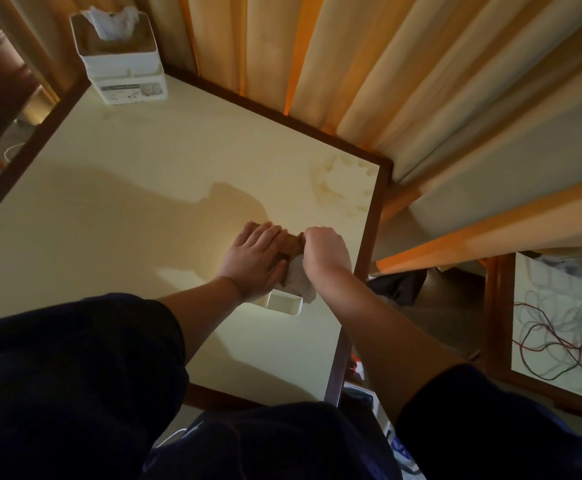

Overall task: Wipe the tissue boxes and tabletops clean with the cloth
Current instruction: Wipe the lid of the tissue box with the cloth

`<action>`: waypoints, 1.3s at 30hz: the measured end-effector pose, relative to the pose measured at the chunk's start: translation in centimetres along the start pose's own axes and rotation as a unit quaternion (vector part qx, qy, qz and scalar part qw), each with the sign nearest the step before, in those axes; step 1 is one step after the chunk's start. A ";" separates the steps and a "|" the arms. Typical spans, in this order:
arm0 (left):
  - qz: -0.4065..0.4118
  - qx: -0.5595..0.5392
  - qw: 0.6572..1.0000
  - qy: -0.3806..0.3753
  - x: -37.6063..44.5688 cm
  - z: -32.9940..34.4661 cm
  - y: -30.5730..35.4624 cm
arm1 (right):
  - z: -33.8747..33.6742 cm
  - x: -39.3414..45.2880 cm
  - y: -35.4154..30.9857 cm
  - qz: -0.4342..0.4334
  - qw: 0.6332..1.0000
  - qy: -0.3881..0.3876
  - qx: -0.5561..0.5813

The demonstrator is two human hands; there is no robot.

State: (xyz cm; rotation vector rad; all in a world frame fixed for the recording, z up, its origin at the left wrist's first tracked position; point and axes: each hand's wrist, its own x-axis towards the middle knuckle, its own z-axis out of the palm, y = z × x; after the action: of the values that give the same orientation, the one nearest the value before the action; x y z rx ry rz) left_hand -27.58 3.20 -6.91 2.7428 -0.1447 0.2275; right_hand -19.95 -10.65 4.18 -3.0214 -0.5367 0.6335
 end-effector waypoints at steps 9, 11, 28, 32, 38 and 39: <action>-0.009 0.000 1.000 -0.017 -0.1 -0.3 0.3 | 3.1 -3.8 0.7 -0.051 0.997 0.003 0.053; -0.013 -0.006 1.000 -0.013 -0.1 -0.2 0.2 | 3.9 -5.2 0.9 -0.073 0.995 -0.010 0.069; 0.000 -0.004 1.000 0.011 -0.1 0.1 0.0 | 1.0 -1.2 0.9 -0.039 0.999 -0.015 0.023; 0.005 -0.008 1.000 0.017 -0.2 0.4 -0.3 | 1.0 0.4 0.9 0.007 0.999 0.020 0.031; -0.001 0.000 1.000 0.005 -0.1 -0.1 0.1 | 3.0 -1.9 0.7 0.008 0.996 0.061 0.068; -0.002 0.000 1.000 0.006 -0.1 -0.1 0.2 | 3.2 -2.6 0.8 -0.003 0.995 0.057 0.076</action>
State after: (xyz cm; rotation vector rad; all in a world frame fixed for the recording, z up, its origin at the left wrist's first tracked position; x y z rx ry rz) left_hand -27.72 3.09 -6.78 2.7403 -0.1373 0.2423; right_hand -23.17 -12.51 2.16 -2.8901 -0.4705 0.4746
